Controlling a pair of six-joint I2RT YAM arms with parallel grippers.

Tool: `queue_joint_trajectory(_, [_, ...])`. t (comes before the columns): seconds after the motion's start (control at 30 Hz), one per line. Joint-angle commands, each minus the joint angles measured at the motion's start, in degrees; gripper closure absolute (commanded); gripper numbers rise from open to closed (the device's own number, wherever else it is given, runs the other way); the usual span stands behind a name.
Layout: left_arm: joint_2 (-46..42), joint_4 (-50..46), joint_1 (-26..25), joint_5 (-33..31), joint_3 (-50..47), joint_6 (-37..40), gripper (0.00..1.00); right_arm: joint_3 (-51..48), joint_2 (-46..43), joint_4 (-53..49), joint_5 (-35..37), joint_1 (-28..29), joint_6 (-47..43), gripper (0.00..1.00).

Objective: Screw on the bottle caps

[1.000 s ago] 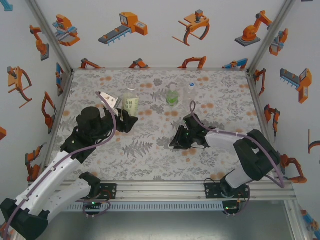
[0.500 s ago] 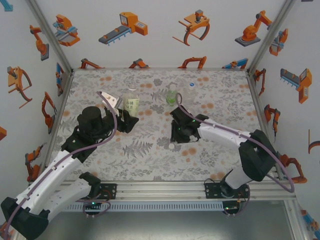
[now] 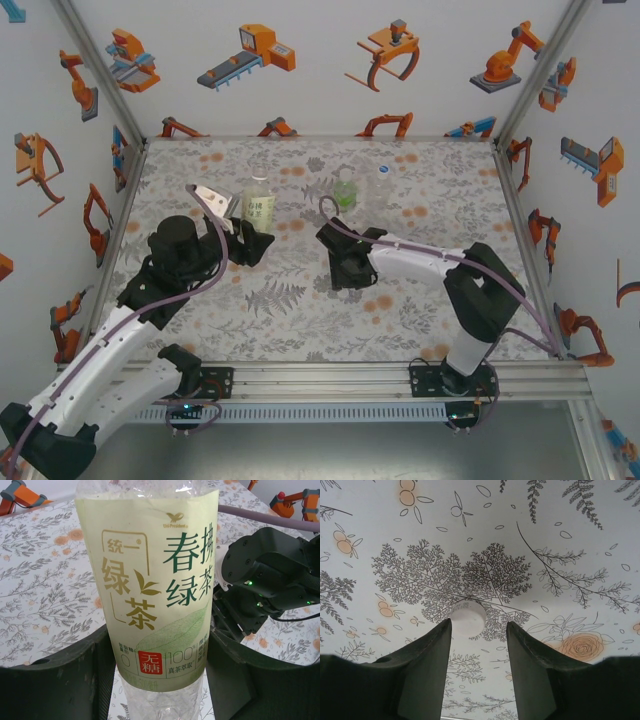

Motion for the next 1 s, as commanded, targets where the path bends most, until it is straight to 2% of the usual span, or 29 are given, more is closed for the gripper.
queue_joint_trajectory(0.0, [-0.8, 0.1, 0.4, -0.1, 0.6, 0.0, 1.0, 1.7, 1.1, 0.7, -0.8, 0.2, -0.7, 0.52])
queue_joint_trajectory(0.97, [0.9, 1.4, 0.5, 0.5, 0.6, -0.5, 1.0, -1.9, 2.4, 2.3, -3.2, 0.4, 0.9, 0.58])
